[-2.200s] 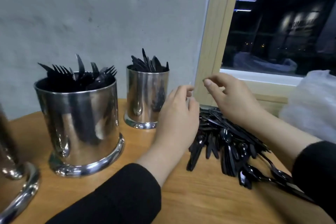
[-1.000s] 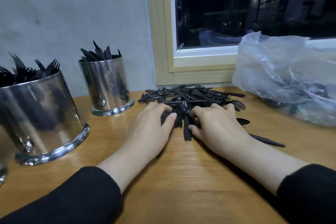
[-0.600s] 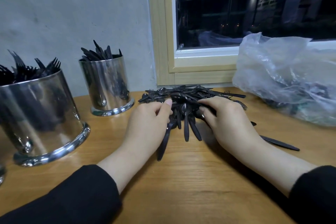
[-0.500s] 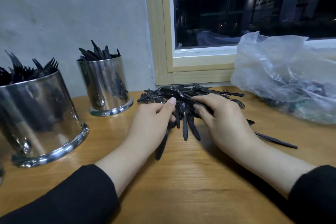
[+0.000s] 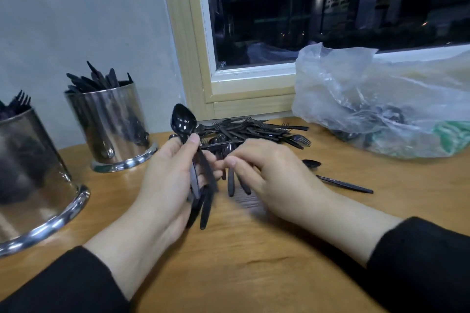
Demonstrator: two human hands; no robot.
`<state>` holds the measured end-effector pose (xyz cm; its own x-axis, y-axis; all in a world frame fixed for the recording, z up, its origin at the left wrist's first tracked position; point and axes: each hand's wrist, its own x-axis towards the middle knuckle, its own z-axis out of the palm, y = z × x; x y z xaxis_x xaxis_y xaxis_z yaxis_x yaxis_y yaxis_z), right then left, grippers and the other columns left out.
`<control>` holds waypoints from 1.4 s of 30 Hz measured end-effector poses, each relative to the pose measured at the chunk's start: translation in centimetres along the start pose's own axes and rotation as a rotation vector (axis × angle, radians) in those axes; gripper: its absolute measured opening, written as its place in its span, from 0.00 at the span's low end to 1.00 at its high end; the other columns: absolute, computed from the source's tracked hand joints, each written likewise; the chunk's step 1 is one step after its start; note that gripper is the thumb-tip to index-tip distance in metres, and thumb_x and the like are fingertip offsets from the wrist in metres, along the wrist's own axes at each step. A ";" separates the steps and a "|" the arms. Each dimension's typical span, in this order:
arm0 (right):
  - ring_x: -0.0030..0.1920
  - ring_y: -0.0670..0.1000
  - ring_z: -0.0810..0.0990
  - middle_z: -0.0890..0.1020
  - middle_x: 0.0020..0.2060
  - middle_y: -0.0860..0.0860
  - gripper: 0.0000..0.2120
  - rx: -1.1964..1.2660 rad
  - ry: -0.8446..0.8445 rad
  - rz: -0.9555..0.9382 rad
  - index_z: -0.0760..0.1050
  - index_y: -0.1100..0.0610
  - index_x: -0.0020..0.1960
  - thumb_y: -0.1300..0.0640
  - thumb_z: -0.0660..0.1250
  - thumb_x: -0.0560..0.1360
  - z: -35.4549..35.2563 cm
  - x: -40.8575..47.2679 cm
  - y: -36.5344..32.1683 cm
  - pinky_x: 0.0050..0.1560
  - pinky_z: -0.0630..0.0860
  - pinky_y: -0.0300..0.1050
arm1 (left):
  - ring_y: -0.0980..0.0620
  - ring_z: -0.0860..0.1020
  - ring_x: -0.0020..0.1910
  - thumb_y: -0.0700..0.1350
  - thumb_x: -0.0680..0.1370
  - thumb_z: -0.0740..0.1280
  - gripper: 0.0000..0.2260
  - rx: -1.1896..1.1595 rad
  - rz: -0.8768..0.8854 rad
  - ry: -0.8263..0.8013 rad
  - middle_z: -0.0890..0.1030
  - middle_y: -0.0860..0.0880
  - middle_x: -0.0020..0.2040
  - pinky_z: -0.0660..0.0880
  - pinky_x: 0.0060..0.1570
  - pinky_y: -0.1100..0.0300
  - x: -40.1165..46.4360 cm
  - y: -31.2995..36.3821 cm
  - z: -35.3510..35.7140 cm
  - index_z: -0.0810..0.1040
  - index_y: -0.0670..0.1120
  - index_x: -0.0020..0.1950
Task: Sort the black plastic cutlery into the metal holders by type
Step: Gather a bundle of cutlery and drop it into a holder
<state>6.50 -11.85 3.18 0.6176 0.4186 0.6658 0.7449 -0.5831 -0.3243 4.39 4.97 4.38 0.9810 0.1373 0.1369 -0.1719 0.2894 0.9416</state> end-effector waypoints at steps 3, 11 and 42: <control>0.42 0.46 0.76 0.78 0.39 0.43 0.11 -0.127 -0.029 0.068 0.80 0.52 0.46 0.48 0.64 0.81 -2.3 -0.4 2.6 0.46 0.70 0.41 | 0.53 0.67 0.24 0.49 0.85 0.63 0.11 0.127 0.009 -0.004 0.71 0.51 0.32 0.65 0.21 0.63 0.1 -0.1 -0.4 0.70 0.48 0.44; 0.57 0.48 0.77 0.79 0.57 0.46 0.15 -0.330 -0.451 0.189 0.79 0.49 0.65 0.55 0.66 0.79 -5.1 -1.4 5.5 0.59 0.70 0.39 | 0.55 0.60 0.23 0.51 0.83 0.66 0.10 0.289 -0.026 -0.060 0.69 0.51 0.30 0.52 0.22 0.65 -0.2 -0.7 -0.3 0.78 0.45 0.49; 0.37 0.41 0.78 0.81 0.36 0.42 0.02 -0.115 -0.092 0.288 0.82 0.50 0.48 0.56 0.70 0.77 -7.7 -0.6 5.1 0.36 0.70 0.32 | 0.57 0.60 0.24 0.50 0.84 0.65 0.11 0.348 0.014 -0.103 0.66 0.53 0.30 0.58 0.22 0.65 -0.6 -1.2 0.3 0.81 0.44 0.52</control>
<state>7.96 -20.42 6.35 0.8230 0.2829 0.4925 0.5058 -0.7594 -0.4092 3.99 4.31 3.29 0.9858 0.0375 0.1637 -0.1616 -0.0539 0.9854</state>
